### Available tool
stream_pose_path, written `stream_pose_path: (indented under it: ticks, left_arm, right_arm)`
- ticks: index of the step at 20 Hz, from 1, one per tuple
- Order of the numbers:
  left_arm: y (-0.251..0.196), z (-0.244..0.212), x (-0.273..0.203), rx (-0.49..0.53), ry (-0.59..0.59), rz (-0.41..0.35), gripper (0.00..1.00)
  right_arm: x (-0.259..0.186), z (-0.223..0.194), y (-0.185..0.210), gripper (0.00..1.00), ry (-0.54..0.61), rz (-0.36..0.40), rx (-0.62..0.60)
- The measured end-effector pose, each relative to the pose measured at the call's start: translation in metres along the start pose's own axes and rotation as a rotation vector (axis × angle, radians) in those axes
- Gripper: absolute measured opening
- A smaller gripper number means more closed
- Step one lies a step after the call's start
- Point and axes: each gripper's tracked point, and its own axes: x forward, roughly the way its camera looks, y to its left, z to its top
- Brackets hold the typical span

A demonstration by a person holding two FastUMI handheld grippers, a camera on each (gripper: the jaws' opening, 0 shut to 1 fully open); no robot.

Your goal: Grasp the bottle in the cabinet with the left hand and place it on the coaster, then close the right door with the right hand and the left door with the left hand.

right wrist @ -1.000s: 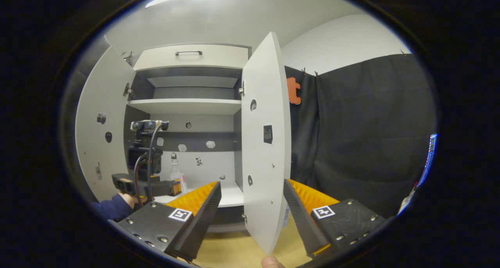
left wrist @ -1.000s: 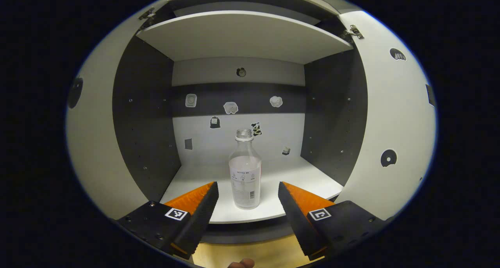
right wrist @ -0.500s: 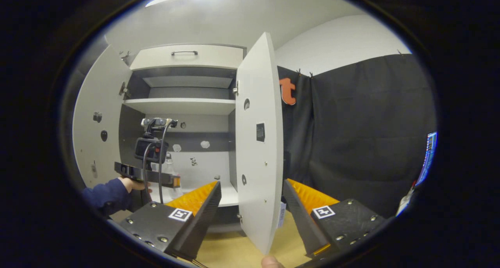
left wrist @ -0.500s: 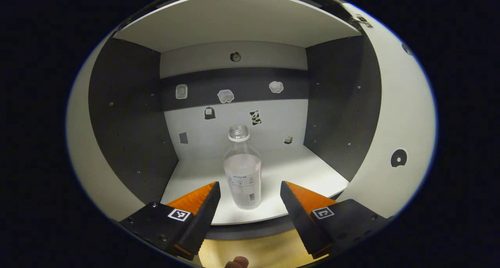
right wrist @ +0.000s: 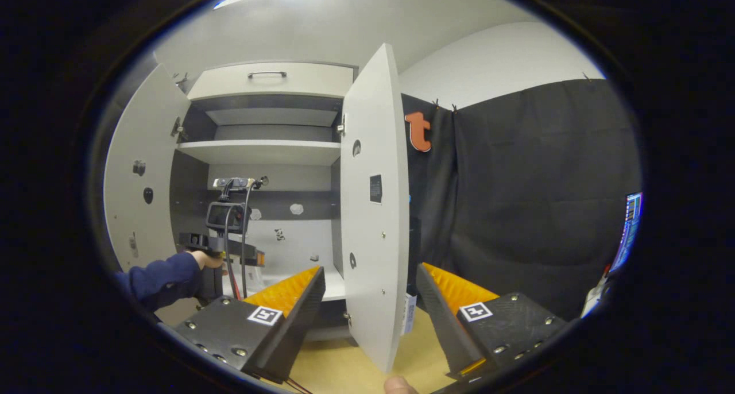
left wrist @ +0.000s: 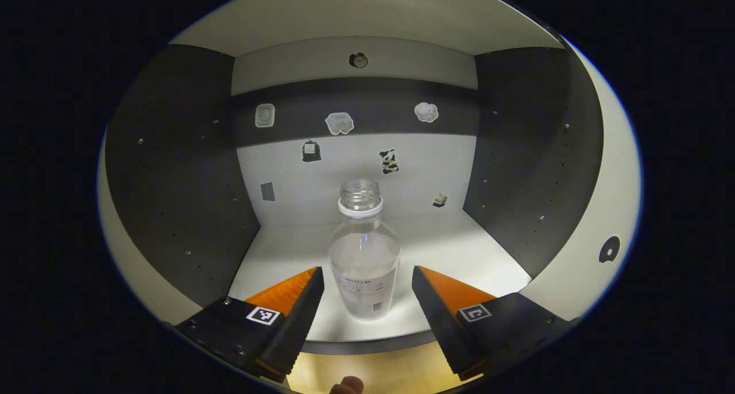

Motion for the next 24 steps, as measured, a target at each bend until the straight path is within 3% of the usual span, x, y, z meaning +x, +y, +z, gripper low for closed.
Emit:
stream_pose_path:
  ticks: [16,17,18,24]
  left_arm:
    - [0.005,-0.009,0.052,-0.024,0.096,0.043,0.96]
    - [0.007,-0.009,0.053,-0.024,0.103,0.045,0.95]
    - [0.005,-0.006,0.052,-0.016,0.094,0.043,0.81]
    - [0.002,-0.009,0.049,-0.023,0.106,0.027,0.76]
  right_arm:
    - [0.009,-0.020,-0.007,0.96,0.041,-0.025,0.001]
    - [0.009,-0.024,-0.008,0.93,0.049,-0.030,0.002]
    - [0.008,-0.027,-0.010,0.96,0.060,-0.034,0.009]
    - [0.003,-0.031,-0.021,0.93,0.070,-0.052,0.044]
